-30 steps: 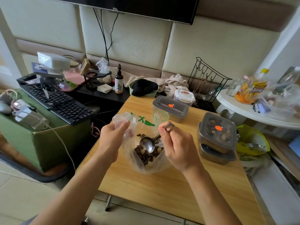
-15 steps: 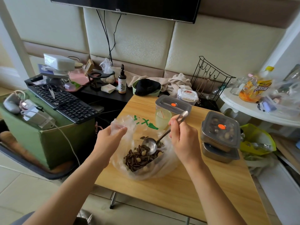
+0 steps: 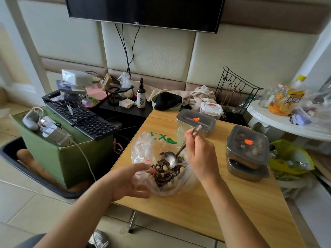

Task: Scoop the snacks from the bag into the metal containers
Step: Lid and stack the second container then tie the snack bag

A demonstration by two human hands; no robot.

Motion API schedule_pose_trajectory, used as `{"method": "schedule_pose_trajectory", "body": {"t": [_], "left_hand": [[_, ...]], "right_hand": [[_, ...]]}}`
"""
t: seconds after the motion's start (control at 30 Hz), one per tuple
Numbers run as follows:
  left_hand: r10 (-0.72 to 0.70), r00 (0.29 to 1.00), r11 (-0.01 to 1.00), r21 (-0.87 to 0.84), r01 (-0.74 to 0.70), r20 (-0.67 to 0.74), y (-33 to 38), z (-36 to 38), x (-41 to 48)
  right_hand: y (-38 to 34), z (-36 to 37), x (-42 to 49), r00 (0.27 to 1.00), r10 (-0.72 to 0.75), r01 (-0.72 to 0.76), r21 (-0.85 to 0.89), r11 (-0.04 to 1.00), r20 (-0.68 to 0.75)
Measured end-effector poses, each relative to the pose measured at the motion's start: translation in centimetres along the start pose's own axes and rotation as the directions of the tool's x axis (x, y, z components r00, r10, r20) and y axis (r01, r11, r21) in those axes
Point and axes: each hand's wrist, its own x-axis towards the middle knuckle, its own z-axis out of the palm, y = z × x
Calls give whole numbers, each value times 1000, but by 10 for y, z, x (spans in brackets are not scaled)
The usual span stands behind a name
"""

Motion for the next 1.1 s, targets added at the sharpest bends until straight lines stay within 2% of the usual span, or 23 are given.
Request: {"method": "schedule_pose_trajectory", "body": {"t": [0.17, 0.23, 0.3, 0.37, 0.43, 0.5, 0.57, 0.63, 0.7, 0.77, 0.8, 0.83, 0.87, 0.93, 0.97, 1.03, 1.1], "left_hand": [[179, 961, 970, -129, -208, -209, 4, 20, 21], [237, 942, 939, -194, -285, -236, 8, 26, 25], [296, 926, 922, -184, -342, -237, 13, 30, 25], [344, 907, 929, -54, -366, -243, 16, 34, 23], [397, 872, 915, 197, -352, -286, 13, 32, 24], [436, 825, 863, 428, -270, -360, 7, 23, 30], [488, 748, 798, 577, -174, -449, 3, 12, 34], [569, 642, 694, 719, -39, -515, 2, 7, 33], [691, 487, 597, 802, 34, -535, 4, 6, 26], [833, 327, 496, 864, -83, -447, 10, 7, 22], [881, 298, 433, 881, -190, -368, 12, 7, 24], [909, 312, 367, 884, -290, -276, 15, 9, 27], [916, 356, 319, 874, -367, -185, 16, 13, 30], [886, 458, 271, 881, -387, -72, 17, 24, 41], [860, 506, 271, 896, -351, -62, 16, 29, 47], [792, 599, 332, 907, -260, -118, 12, 33, 61], [726, 662, 385, 907, -168, -186, 10, 32, 73]], "right_hand": [[2, 0, 0, 1000, 15, -15, 21, 1000, 7], [4, -1, 1, 999, 35, -35, 26, 999, 10], [5, -1, 1, 998, 58, -59, 38, 998, 8], [6, -3, 1, 997, 74, -73, 49, 996, -2], [9, -5, 0, 993, 114, -113, 58, 992, -15], [13, -7, -1, 981, 194, -193, 61, 979, -20], [19, -10, -1, 958, 285, -284, 42, 958, -24], [26, -11, -2, 917, 398, -398, 37, 917, -12], [31, -12, -1, 859, 512, -512, 58, 857, 8], [34, -13, -1, 794, 607, -607, 95, 789, 31], [35, -14, 0, 764, 644, -643, 109, 758, 35], [35, -14, 0, 739, 673, -671, 116, 732, 34], [35, -14, 0, 721, 692, -690, 121, 714, 29], [33, -14, 1, 707, 707, -702, 130, 700, 11], [32, -15, 2, 708, 707, -700, 134, 701, 2], [30, -16, 4, 716, 698, -690, 140, 710, -18], [29, -19, 6, 727, 685, -673, 145, 725, -48]]}}
